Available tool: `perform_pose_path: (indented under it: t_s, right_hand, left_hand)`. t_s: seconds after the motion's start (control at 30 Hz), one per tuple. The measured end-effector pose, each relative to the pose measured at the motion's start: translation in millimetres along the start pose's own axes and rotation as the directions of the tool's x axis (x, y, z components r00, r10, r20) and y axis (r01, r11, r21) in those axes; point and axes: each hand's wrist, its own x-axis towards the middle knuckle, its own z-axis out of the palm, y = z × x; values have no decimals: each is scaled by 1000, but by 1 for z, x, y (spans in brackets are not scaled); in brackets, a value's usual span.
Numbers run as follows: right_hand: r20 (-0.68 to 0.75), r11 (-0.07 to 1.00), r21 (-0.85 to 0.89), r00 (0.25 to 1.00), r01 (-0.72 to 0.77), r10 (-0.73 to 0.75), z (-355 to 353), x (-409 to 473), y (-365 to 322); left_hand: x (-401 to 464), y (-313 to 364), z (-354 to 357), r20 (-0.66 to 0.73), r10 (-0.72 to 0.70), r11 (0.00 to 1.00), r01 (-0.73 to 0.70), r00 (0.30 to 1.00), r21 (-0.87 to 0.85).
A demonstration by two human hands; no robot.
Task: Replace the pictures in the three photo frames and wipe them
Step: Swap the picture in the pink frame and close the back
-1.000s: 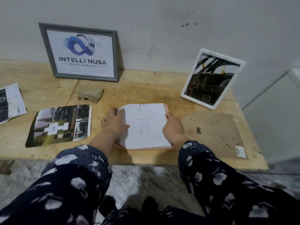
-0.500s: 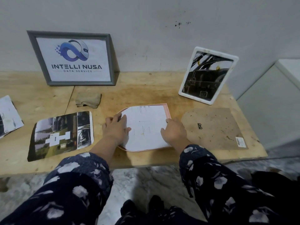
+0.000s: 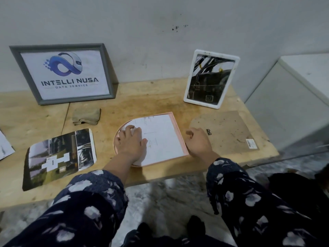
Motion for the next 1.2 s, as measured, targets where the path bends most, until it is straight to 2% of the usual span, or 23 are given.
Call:
perform_pose_path:
  t_s: [0.23, 0.37, 0.5, 0.7, 0.83, 0.97, 1.07, 1.13, 1.2]
  right_hand:
    - [25, 995, -82, 998, -53, 55, -60, 16, 61]
    - [-9, 980, -158, 992, -122, 122, -92, 30, 99]
    - [-22, 950, -242, 980, -195, 196, -118, 41, 136]
    - [35, 946, -267, 979, -182, 199, -126, 47, 166]
    - [18, 962, -160, 973, -223, 229, -122, 53, 169]
    - [-9, 949, 9, 949, -314, 314, -126, 57, 172]
    - [-55, 928, 199, 942, -315, 331, -126, 58, 173]
    - [-46, 912, 306, 953, -272, 300, -126, 57, 168]
    - [-24, 897, 375, 965, -233, 260, -124, 57, 159]
  left_hand:
    - [-2, 78, 17, -24, 17, 999, -17, 1000, -37]
    - [-7, 131, 31, -79, -5, 1000, 2, 997, -27]
    - [-14, 180, 47, -63, -67, 998, 66, 996, -18]
    - [-14, 215, 64, 6, -207, 976, 207, 978, -70]
    - [-14, 227, 69, 19, -254, 953, 253, 967, -168]
    - [-5, 233, 63, 108, -414, 822, 422, 904, -383]
    - [0, 229, 57, 106, -444, 780, 442, 890, -442]
    - [3, 222, 55, 103, -471, 716, 448, 876, -536]
    - [7, 209, 56, 138, -476, 602, 436, 869, -669]
